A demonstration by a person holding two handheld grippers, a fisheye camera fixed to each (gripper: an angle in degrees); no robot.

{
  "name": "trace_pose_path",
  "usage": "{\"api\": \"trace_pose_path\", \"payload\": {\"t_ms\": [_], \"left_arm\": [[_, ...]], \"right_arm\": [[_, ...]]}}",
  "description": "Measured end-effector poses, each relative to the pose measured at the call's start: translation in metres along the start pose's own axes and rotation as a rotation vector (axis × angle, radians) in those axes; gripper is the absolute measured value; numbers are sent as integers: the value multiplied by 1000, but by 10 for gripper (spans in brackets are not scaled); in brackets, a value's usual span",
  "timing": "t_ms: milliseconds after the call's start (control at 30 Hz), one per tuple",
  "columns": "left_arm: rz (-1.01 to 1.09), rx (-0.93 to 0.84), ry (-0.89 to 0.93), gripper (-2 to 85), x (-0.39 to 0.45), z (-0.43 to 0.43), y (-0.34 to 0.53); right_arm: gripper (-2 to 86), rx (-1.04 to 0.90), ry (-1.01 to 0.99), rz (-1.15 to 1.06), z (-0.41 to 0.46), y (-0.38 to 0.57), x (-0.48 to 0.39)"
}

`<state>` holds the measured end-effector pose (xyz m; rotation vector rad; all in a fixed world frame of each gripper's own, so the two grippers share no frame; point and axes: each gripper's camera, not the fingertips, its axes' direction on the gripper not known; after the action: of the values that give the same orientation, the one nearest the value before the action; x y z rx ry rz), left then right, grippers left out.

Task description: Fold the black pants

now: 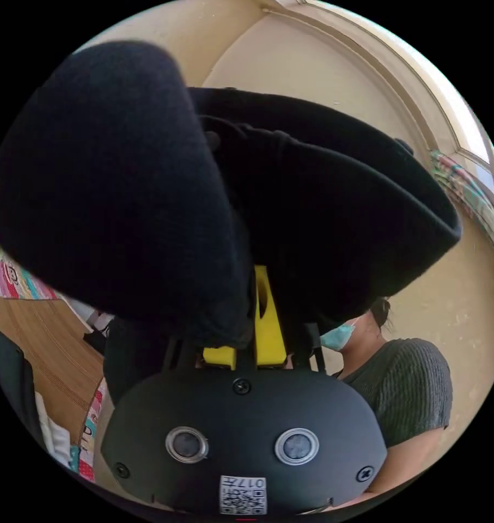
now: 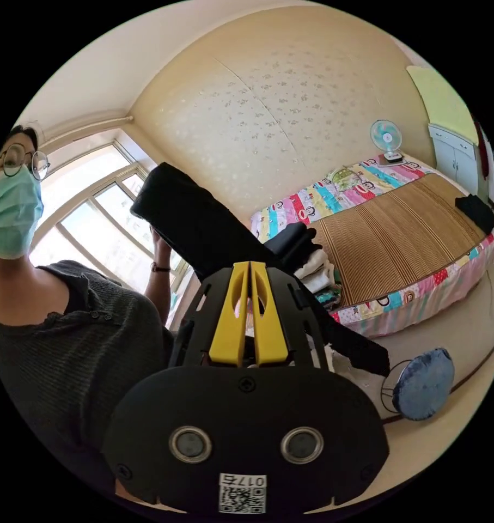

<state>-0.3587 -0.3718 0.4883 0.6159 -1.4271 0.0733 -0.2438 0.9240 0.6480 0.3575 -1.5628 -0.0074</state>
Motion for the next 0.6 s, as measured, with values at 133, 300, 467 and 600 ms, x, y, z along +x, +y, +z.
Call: {"api": "trace_pose_path", "payload": {"t_ms": [133, 300, 467, 600], "left_arm": [[-74, -208, -77, 23, -56, 80, 48], [-60, -550, -225, 22, -111, 171, 121], [20, -802, -510, 16, -148, 213, 156], [26, -871, -558, 21, -177, 216, 174]], "right_arm": [[111, 227, -188, -71, -13, -40, -12], [214, 190, -442, -187, 18, -135, -23], [231, 53, -226, -124, 8, -206, -32], [231, -1, -165, -86, -9, -255, -39]]}}
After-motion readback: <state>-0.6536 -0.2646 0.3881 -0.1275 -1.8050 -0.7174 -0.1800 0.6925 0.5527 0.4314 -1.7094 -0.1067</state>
